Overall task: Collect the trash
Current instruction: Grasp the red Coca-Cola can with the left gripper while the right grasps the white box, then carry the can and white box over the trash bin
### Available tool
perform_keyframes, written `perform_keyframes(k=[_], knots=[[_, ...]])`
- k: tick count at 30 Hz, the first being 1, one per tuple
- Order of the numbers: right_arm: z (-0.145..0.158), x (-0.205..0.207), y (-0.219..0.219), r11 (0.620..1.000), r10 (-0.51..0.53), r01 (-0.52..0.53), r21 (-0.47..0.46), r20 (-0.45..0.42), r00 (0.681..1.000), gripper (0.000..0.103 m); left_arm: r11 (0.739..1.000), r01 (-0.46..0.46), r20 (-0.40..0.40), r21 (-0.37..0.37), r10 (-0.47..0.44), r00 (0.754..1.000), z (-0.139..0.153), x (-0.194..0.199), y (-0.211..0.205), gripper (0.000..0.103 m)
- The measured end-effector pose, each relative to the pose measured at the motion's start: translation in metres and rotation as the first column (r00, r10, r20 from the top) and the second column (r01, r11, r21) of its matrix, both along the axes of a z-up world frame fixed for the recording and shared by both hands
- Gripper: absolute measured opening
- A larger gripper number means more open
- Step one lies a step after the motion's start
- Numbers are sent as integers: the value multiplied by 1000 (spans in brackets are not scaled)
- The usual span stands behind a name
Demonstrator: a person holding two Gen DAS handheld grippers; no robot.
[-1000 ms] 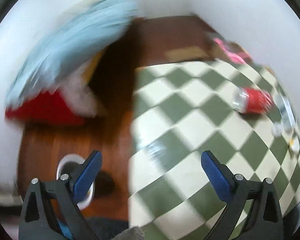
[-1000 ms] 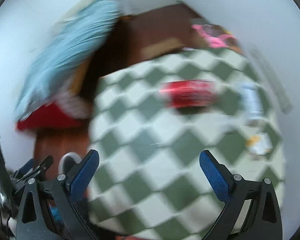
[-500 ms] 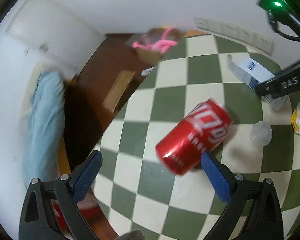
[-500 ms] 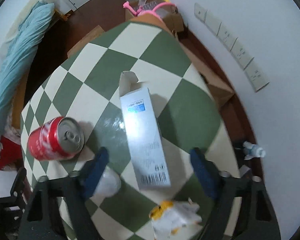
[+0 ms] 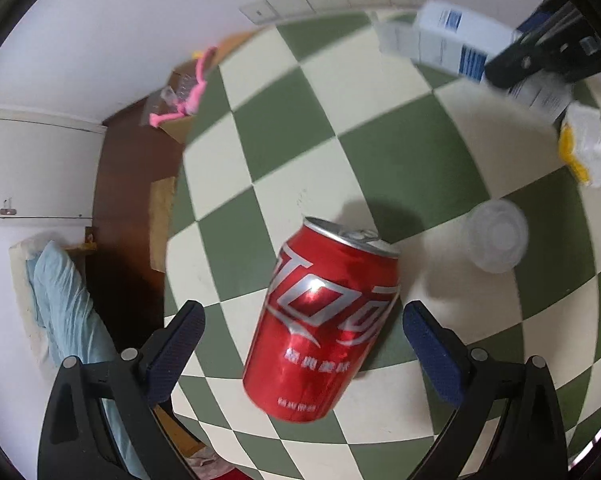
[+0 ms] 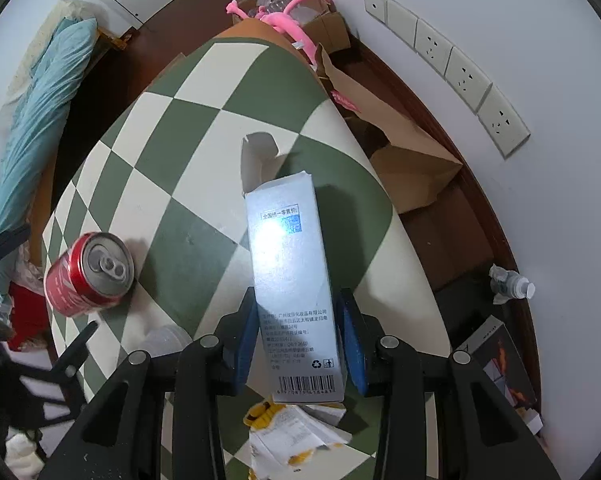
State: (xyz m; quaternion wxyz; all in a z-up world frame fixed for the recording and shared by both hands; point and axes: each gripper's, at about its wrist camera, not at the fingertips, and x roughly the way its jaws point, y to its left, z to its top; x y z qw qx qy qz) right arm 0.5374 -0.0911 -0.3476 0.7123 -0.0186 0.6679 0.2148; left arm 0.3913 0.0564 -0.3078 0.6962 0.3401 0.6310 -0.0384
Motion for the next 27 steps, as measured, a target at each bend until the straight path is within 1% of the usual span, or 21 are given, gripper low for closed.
perform_keyframes(k=[4, 5, 6, 8, 14, 16, 17, 19, 21, 24, 27], knots=[[0, -1, 4, 1000, 8, -8, -17, 11, 1000, 40, 999, -1, -16, -35, 0, 1000, -1, 4, 2, 99], [0, 0, 5, 1000, 9, -9, -19, 13, 1000, 40, 998, -3, -21, -55, 2, 1000, -1, 7, 2, 93], [0, 0, 6, 1000, 10, -10, -25, 15, 1000, 40, 998, -10, -29, -70, 8, 1000, -1, 9, 2, 81], [1, 0, 9, 999, 9, -8, -32, 20, 1000, 41, 995, -27, -49, -100, 22, 999, -2, 14, 2, 66], [-1, -2, 17, 997, 17, -14, -71, 41, 999, 42, 991, -54, -51, -126, 47, 998, -2, 16, 3, 65], [-1, -2, 19, 996, 27, -23, -89, 50, 998, 42, 986, -100, -60, -136, 92, 994, -3, 16, 11, 65], [0, -2, 21, 995, 31, -26, -97, 54, 998, 42, 980, -124, -75, -158, 114, 991, -3, 15, 15, 65], [0, -4, 23, 993, 41, -33, -113, 63, 997, 42, 973, -149, -94, -178, 134, 986, -2, 15, 19, 66], [0, -4, 24, 992, 44, -36, -122, 68, 997, 43, 968, -161, -86, -193, 146, 985, -2, 15, 22, 67], [1, -4, 25, 991, 42, -33, -129, 71, 997, 43, 965, -189, -111, -183, 171, 979, -10, 18, 27, 67], [1, -4, 27, 990, 46, -36, -133, 71, 996, 46, 968, -194, -122, -158, 175, 977, -21, 19, 30, 68]])
